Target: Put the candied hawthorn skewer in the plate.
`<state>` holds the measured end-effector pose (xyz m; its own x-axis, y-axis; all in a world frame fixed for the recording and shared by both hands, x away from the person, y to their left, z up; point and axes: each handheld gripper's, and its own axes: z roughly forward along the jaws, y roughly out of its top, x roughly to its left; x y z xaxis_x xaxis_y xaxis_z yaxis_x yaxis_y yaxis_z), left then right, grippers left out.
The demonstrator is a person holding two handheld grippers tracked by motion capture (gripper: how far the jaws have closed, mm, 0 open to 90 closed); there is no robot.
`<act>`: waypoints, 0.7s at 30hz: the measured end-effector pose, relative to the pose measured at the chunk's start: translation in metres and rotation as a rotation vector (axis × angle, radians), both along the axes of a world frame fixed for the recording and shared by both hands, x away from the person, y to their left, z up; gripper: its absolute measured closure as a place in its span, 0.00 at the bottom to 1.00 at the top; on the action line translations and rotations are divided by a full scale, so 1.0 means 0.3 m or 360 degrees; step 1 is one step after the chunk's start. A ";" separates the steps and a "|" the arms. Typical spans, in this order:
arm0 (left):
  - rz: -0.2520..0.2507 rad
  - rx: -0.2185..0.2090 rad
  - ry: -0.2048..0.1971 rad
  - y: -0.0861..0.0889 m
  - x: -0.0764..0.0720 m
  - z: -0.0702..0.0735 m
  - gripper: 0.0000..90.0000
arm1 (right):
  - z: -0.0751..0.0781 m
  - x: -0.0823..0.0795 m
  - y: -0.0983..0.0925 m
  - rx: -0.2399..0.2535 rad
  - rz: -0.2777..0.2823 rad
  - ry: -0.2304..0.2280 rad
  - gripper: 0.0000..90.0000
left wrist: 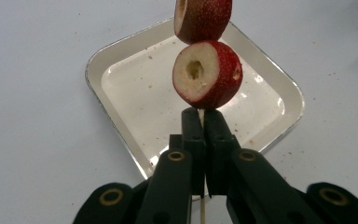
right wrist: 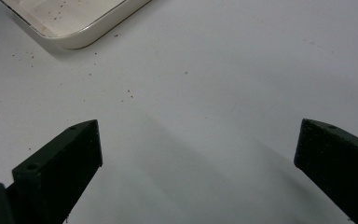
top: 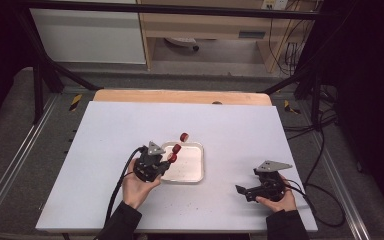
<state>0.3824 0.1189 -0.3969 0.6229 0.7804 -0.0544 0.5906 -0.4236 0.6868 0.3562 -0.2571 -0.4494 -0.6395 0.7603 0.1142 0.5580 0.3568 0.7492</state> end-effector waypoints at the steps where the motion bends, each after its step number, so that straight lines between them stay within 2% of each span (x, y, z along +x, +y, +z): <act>1: -0.0003 0.0012 0.0010 -0.006 0.006 -0.005 0.98 | 0.000 0.000 -0.002 0.0000 -0.0001 0.0001 0.02; 10: 0.0011 0.0164 0.0096 -0.055 0.044 -0.062 0.98 | -0.001 -0.004 -0.008 0.0015 -0.0006 0.0001 0.02; 21: 0.0034 0.0278 0.0140 -0.095 0.050 -0.100 0.98 | -0.005 -0.002 -0.004 0.0012 -0.0009 0.0018 0.02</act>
<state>0.3974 0.0905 -0.4268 0.6050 0.7957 0.0293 0.6553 -0.5184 0.5494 0.3556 -0.2583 -0.4510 -0.6340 0.7628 0.1275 0.5686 0.3480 0.7454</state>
